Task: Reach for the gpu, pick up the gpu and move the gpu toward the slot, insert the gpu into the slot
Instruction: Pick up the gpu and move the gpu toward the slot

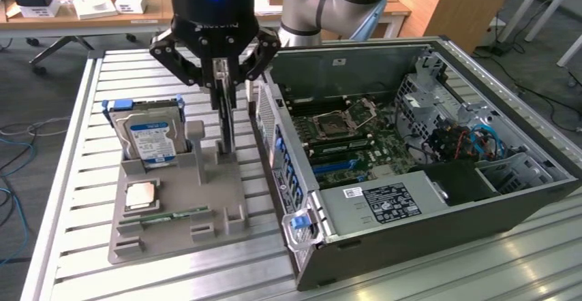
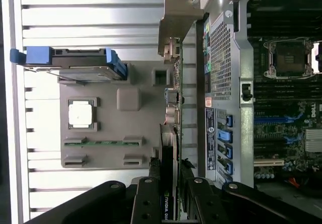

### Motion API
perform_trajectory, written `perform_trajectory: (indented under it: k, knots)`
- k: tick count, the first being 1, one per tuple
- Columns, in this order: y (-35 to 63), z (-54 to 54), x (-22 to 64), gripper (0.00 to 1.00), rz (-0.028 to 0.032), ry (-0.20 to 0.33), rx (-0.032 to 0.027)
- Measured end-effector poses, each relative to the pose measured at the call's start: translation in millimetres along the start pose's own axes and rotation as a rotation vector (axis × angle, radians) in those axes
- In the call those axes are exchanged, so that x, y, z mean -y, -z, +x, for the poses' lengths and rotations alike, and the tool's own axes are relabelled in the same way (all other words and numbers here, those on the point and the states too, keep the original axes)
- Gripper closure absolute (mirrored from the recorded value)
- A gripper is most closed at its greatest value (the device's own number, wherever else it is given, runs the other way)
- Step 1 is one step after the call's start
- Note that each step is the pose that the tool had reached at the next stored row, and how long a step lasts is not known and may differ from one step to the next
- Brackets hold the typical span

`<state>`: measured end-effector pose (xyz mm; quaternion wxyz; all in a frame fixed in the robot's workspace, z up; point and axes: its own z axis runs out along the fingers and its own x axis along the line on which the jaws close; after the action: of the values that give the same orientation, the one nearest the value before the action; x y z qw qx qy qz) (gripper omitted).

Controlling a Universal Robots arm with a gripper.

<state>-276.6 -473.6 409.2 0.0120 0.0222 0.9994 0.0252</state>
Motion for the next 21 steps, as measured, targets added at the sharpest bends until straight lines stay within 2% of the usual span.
perform_trajectory:
  k: [5, 9, 12, 17, 21]
  knots:
    - [18.4, -0.5, -1.0, 0.74, 0.0000, 0.000, 0.0001]
    - [28.2, -0.7, -1.4, 0.74, 0.0000, 0.000, 0.0000]
    - [31.9, -0.8, -1.6, 0.74, 0.0000, 0.000, 0.0000]
    - [32.0, -1.3, -1.6, 0.74, 0.0000, 0.000, 0.0000]
    - [31.9, -6.1, -1.9, 0.74, 0.0000, 0.000, 0.0001]
